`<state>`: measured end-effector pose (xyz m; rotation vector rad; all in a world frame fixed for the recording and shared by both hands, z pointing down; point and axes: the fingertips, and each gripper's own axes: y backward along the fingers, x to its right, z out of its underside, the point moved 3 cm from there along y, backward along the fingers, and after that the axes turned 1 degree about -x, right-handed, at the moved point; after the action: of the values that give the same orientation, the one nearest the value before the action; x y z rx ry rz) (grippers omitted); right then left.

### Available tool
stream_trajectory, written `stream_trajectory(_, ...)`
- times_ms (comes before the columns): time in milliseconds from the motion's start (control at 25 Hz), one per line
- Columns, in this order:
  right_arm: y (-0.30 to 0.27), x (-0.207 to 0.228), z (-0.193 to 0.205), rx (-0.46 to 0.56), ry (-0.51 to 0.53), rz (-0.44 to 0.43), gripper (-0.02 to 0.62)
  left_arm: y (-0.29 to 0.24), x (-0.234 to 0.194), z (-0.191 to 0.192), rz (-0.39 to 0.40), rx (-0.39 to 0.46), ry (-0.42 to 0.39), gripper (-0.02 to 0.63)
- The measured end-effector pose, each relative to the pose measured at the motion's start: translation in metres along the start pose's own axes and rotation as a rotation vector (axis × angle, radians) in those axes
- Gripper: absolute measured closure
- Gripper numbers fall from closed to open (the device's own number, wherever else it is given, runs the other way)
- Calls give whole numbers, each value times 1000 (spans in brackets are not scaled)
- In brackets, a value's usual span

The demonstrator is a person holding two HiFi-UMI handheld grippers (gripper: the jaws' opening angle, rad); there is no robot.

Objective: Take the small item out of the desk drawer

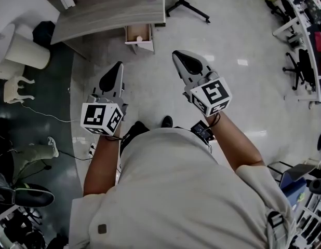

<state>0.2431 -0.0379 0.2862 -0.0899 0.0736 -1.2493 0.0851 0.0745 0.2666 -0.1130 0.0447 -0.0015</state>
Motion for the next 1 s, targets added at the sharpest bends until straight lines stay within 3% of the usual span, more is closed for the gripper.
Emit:
stream_trajectory(240, -12, 13, 2, 1, 1, -2, 578, -18, -8, 0, -10, -4, 5, 591)
stream_trajectory(680, -53, 39, 6, -21, 2, 47, 578, -68, -43, 6, 42, -8, 18, 591)
stream_trajectory(1000, -136, 35, 7, -60, 2, 61, 578, -97, -124, 7, 78, -12, 36, 591)
